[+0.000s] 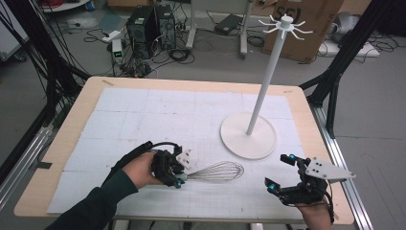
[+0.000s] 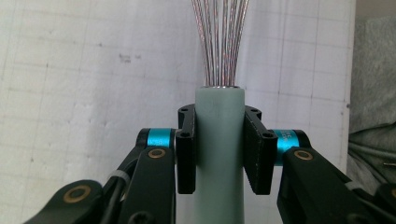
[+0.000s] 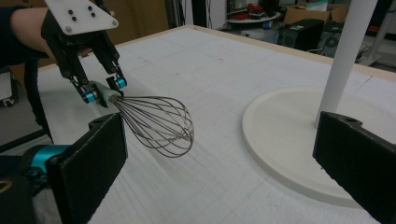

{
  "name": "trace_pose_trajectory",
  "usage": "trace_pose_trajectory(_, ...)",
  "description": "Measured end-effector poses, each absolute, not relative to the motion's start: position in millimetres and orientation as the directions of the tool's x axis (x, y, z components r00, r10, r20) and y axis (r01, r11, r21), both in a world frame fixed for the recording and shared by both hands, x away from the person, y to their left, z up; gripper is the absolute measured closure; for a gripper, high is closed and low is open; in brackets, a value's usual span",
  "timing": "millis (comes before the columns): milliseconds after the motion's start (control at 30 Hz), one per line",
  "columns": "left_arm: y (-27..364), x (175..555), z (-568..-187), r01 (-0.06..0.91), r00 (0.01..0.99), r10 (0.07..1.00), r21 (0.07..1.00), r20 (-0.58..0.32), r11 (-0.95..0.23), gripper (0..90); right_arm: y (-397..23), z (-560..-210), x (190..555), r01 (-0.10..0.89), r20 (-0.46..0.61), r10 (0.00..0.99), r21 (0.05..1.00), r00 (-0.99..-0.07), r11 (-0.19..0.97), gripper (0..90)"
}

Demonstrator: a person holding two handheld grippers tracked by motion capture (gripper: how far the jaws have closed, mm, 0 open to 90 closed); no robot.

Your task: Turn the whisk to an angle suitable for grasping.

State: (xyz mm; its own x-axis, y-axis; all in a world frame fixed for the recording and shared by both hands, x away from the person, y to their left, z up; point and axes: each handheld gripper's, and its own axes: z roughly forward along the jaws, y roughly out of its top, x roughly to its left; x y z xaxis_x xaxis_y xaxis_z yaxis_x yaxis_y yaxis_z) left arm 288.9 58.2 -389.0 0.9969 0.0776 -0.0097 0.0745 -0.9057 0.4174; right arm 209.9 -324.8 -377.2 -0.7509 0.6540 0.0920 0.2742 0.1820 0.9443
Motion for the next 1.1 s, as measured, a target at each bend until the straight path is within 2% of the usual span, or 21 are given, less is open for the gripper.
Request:
trace_pose_trajectory(700,-0.6,289.9,-395.8,-0.094,0.995,-0.093,0.383,0.023,-0.919,69.5,-332.9,-373.8,204.6,0.261,0.085,0.666,0.951,-0.741,0.168,2.1)
trace_pose_trajectory(1100,-18.1,288.1,-405.8,-0.17,0.985,-0.166,0.373,0.045,-0.912,69.4,-336.9,-373.0,202.6,0.262,0.094,0.67,0.952,-0.737,0.155,2.1)
